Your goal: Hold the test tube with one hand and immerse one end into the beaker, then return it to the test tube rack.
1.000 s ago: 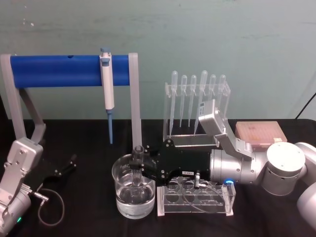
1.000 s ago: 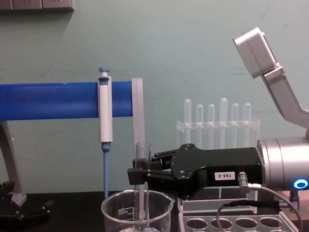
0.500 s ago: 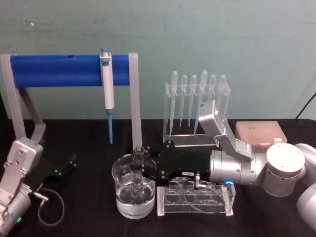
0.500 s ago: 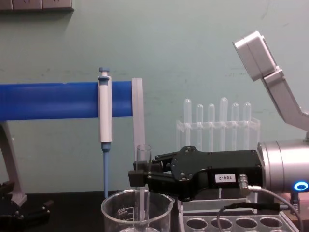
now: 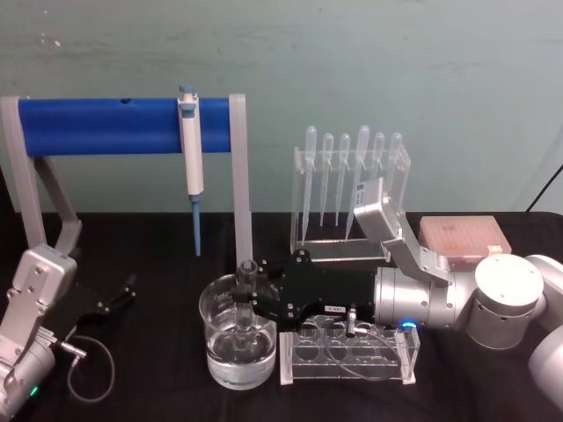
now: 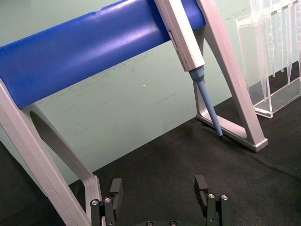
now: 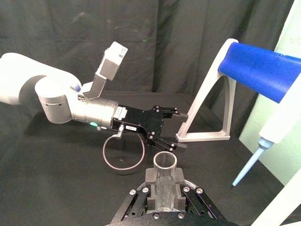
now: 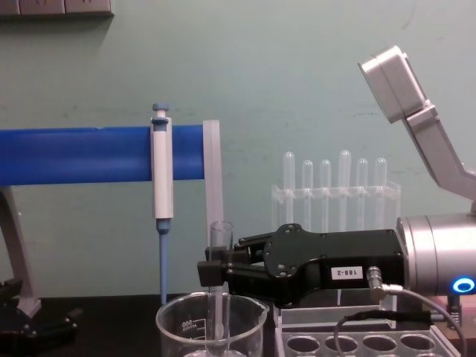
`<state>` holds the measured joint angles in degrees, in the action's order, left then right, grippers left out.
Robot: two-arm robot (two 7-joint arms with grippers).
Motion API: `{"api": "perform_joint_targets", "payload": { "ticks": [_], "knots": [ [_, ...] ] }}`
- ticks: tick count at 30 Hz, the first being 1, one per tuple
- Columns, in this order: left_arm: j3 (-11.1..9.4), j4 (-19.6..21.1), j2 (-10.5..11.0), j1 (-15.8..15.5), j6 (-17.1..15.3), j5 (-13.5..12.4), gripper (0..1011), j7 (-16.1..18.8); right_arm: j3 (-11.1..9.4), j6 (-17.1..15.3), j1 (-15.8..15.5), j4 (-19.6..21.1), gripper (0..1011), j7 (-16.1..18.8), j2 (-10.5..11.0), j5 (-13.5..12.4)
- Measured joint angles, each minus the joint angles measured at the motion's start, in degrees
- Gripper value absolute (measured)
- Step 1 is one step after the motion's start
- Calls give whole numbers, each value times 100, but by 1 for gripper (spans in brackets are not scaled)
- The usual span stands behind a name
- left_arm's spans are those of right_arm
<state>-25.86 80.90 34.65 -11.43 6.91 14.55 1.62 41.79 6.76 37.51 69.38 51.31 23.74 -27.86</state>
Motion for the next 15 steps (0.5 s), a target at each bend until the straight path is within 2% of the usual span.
{"api": "perform_joint_targets", "payload": {
  "ticks": [15],
  "knots": [
    [0,0,0,0,0,0,1000,0,0,0,2,5,228,0,3,0]
  ]
}}
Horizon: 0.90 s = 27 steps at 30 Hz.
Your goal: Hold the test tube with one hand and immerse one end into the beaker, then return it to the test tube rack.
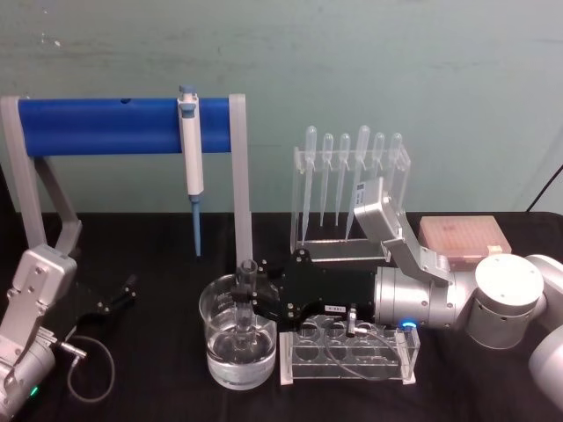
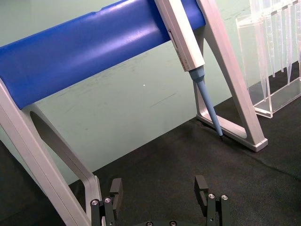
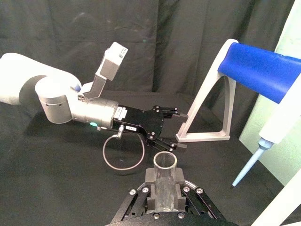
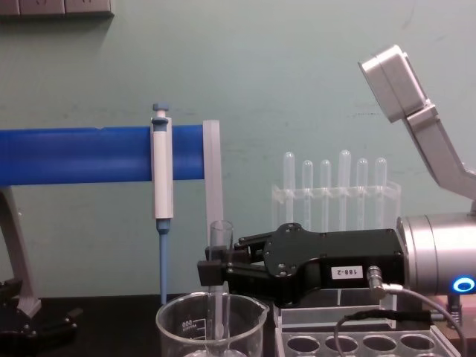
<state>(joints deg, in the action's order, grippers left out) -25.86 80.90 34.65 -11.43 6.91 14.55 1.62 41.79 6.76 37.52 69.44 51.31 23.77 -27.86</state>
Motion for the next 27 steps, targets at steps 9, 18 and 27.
{"api": "perform_joint_targets", "payload": {
  "ticks": [9,18,27],
  "knots": [
    [0,0,0,0,0,0,1000,0,0,0,0,0,228,0,0,0],
    [0,0,0,0,0,0,1000,0,0,0,0,0,228,0,0,0],
    [0,0,0,0,0,0,1000,0,0,0,0,-1,228,0,0,0]
  ]
}}
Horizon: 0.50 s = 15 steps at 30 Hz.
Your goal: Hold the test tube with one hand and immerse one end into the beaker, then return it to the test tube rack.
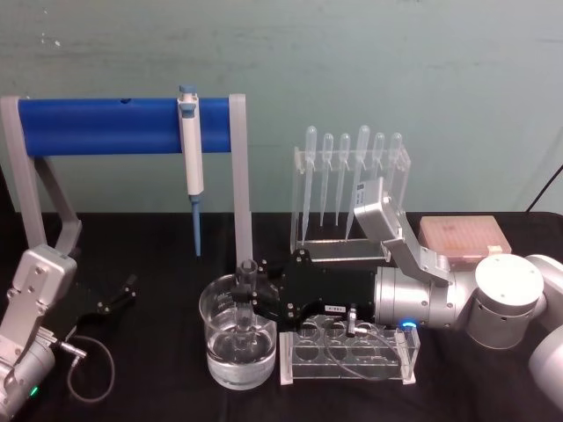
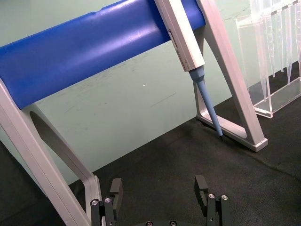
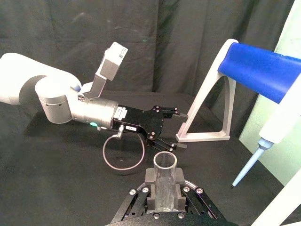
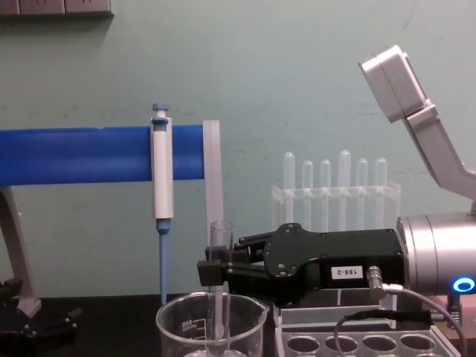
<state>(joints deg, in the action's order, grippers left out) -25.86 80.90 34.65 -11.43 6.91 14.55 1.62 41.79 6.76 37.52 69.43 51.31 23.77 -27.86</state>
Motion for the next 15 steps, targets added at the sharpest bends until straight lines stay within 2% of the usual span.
{"api": "perform_joint_targets", "payload": {
  "ticks": [15],
  "knots": [
    [0,0,0,0,0,0,1000,0,0,0,0,0,228,0,0,0]
  ]
}}
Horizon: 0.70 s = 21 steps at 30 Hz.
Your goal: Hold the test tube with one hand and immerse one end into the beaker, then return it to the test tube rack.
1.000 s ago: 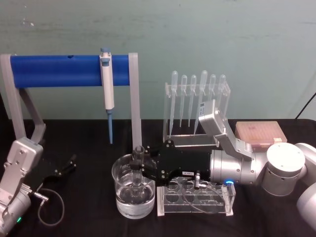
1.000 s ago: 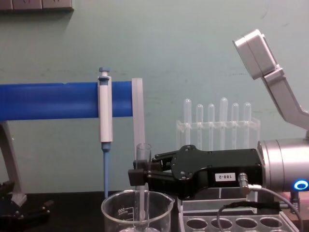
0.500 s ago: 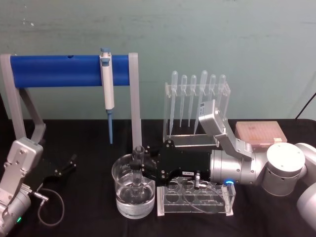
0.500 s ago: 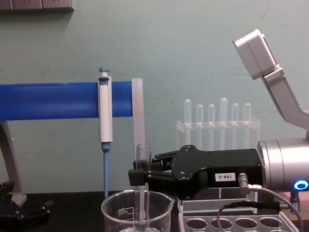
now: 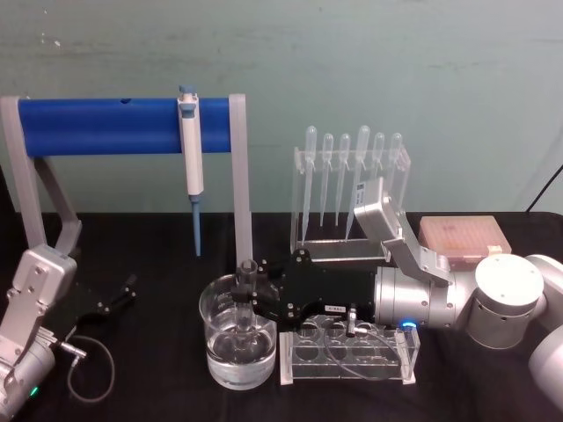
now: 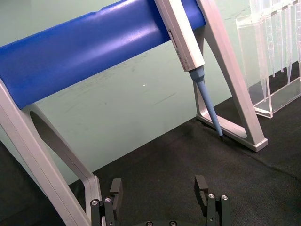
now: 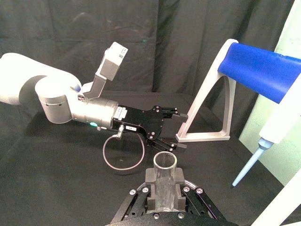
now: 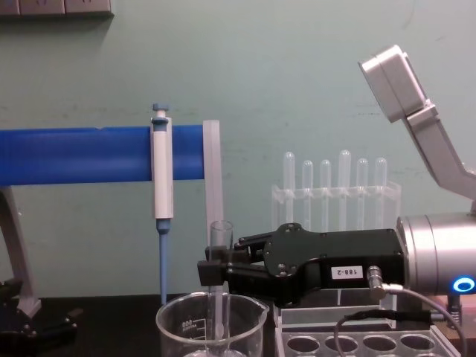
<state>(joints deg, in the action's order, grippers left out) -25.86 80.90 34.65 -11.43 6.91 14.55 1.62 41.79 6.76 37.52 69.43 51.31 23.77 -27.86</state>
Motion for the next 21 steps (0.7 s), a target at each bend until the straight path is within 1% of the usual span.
{"api": "perform_joint_targets", "payload": {
  "ticks": [21],
  "knots": [
    [0,0,0,0,0,0,1000,0,0,0,0,0,228,0,0,0]
  ]
}}
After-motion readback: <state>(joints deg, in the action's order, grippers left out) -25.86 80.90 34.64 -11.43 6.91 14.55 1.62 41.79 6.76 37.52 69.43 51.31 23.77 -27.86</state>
